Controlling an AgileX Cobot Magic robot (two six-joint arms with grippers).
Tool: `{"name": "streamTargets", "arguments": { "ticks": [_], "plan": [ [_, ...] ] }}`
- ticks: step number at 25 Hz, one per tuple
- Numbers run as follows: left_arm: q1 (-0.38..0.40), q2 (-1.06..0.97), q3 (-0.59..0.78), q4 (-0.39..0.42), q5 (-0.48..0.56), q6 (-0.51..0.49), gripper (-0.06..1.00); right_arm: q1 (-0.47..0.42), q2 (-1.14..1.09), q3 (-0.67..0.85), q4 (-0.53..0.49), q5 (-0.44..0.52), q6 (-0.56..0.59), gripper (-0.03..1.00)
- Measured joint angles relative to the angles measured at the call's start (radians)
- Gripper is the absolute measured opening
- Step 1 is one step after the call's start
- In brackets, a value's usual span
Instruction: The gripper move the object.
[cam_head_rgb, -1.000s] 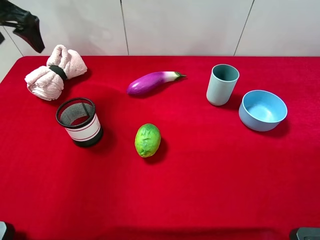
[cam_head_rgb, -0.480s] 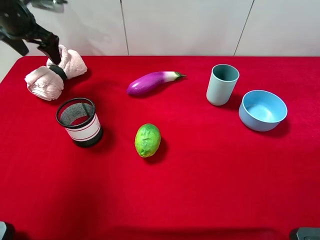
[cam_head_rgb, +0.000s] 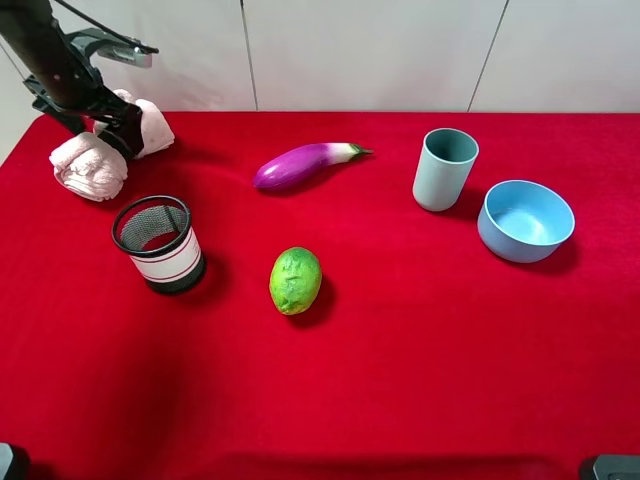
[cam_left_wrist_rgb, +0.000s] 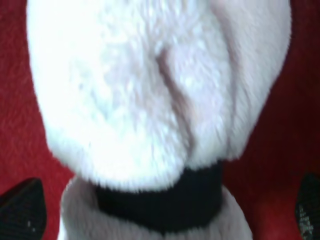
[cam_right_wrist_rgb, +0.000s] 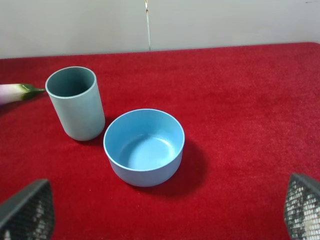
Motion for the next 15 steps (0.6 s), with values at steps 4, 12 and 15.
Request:
{"name": "streamTargets", "arguments": {
  "ticks": [4,12,15],
  "plan": [
    [0.000,0.032,0.000,0.000,-0.050,0.006,0.99,0.000,0.000,0.000,0.000,0.000,0.000,0.69],
    [0.000,0.079,0.000,0.000,-0.093,0.007,0.99,0.000,0.000,0.000,0.000,0.000,0.000,0.69],
    [0.000,0.082,0.000,0.000,-0.101,0.007,0.90,0.000,0.000,0.000,0.000,0.000,0.000,0.69]
  ]
}}
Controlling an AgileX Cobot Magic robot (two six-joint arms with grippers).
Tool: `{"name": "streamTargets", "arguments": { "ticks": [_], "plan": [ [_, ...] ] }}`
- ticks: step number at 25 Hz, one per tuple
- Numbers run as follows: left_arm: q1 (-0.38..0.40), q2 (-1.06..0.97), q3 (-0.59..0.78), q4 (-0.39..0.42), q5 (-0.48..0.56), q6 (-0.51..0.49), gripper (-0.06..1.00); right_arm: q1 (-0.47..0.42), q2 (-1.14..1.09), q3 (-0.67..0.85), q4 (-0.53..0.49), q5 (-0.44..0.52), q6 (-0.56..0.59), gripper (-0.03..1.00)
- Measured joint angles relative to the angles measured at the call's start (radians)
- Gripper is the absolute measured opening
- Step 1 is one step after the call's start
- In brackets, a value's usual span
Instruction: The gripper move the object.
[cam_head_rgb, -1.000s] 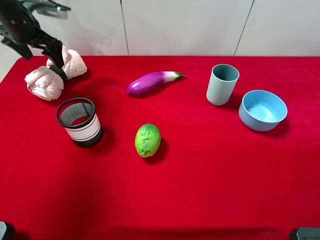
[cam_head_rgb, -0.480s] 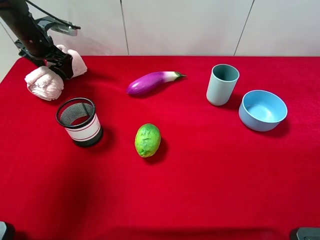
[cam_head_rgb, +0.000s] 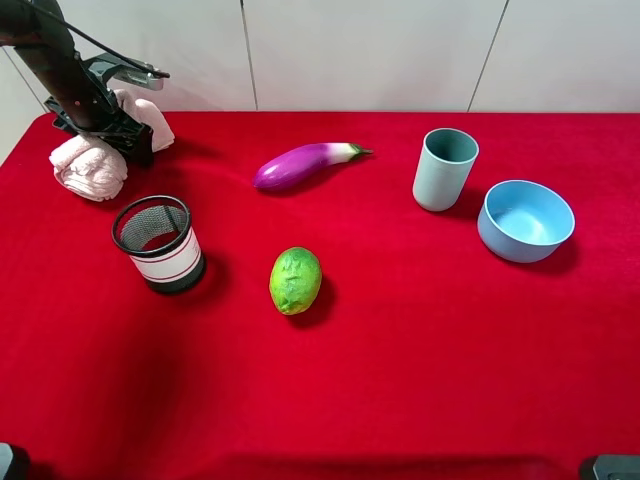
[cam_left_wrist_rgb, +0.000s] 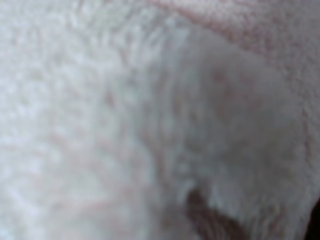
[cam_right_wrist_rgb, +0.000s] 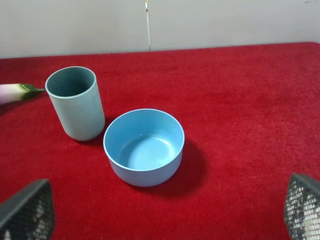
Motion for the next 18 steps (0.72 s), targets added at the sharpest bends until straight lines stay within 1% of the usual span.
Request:
{"name": "streamTargets", "arguments": {
  "ticks": [1,3,4,6,18],
  "plan": [
    [0.000,0.000,0.000,0.000,-0.002,0.000,0.85,0.000,0.000,0.000,0.000,0.000,0.000,0.69],
    [0.000,0.000,0.000,0.000,-0.005,0.000,0.73,0.000,0.000,0.000,0.000,0.000,0.000,0.69],
    [0.000,0.000,0.000,0.000,-0.006,0.000,0.64,0.000,0.000,0.000,0.000,0.000,0.000,0.69],
    [0.000,0.000,0.000,-0.001,-0.007,0.000,0.51,0.000,0.000,0.000,0.000,0.000,0.000,0.69],
    [0.000,0.000,0.000,-0.001,-0.008,0.000,0.51,0.000,0.000,0.000,0.000,0.000,0.000,0.69]
  ]
}}
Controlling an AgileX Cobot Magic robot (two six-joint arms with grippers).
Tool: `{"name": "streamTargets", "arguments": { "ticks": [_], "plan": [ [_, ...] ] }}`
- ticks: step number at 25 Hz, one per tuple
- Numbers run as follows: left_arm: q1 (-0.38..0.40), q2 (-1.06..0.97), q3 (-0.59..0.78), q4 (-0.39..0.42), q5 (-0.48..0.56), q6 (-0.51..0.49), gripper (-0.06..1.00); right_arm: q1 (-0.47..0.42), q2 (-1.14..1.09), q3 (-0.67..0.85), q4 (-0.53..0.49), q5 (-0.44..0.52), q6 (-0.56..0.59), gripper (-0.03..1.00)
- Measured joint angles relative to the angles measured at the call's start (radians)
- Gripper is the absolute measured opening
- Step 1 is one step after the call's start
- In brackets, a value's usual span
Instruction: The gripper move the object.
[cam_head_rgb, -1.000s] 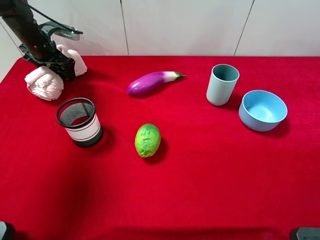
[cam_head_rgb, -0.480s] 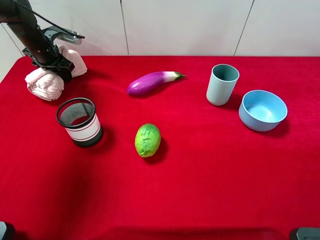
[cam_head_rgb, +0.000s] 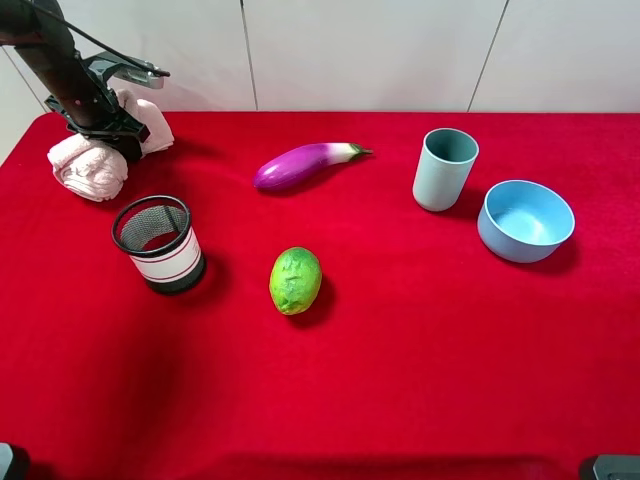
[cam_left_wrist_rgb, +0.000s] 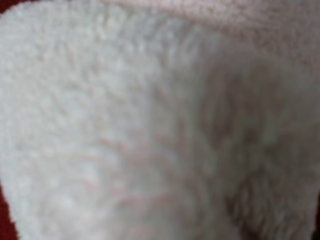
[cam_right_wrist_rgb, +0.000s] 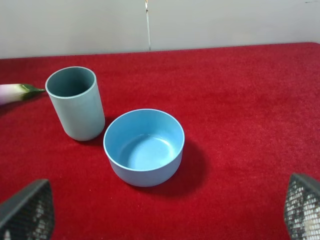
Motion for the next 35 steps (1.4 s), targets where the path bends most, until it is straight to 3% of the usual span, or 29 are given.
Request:
{"name": "streamTargets", "arguments": {
  "ticks": [15,26,35],
  "plan": [
    [-0.016,-0.136,-0.012,0.009,0.081,-0.080,0.51,0.000,0.000,0.000,0.000,0.000,0.000,0.69],
    [-0.139,-0.232,-0.038,0.093,0.165,-0.234,0.51,0.000,0.000,0.000,0.000,0.000,0.000,0.69],
    [-0.279,-0.233,-0.190,0.104,0.294,-0.331,0.51,0.000,0.000,0.000,0.000,0.000,0.000,0.69]
  ]
}}
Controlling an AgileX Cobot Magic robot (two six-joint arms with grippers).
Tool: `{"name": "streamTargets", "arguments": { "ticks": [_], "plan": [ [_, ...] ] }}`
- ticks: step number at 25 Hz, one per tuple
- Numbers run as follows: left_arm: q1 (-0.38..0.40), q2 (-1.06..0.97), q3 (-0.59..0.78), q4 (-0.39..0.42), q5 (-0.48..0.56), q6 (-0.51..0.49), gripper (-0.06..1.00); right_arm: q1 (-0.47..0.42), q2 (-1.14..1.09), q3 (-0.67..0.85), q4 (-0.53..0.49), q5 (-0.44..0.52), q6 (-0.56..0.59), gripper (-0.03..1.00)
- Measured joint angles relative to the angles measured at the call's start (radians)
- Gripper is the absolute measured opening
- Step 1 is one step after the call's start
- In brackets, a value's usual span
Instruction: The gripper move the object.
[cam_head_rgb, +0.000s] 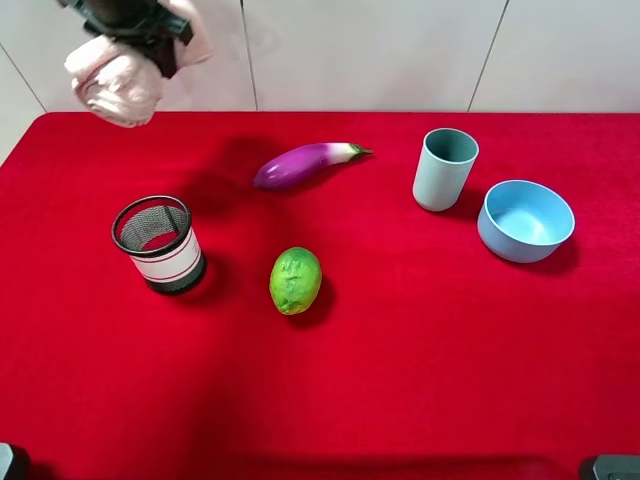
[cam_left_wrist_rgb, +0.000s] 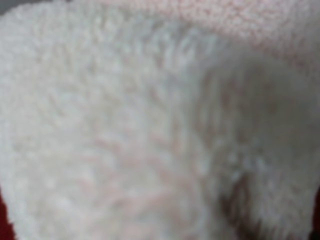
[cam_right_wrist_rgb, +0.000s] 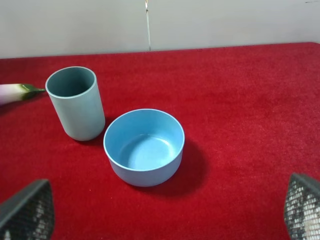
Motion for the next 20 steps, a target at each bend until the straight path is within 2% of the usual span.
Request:
{"name": "streamTargets", "arguments": {
  "ticks": [8,20],
  "plan": [
    [-0.128,0.000,-0.080,0.000,0.056,-0.053,0.51,0.000,0.000,0.000,0.000,0.000,0.000,0.69],
    [-0.357,0.000,-0.087,0.000,0.061,-0.144,0.51,0.000,0.000,0.000,0.000,0.000,0.000,0.69]
  ]
}}
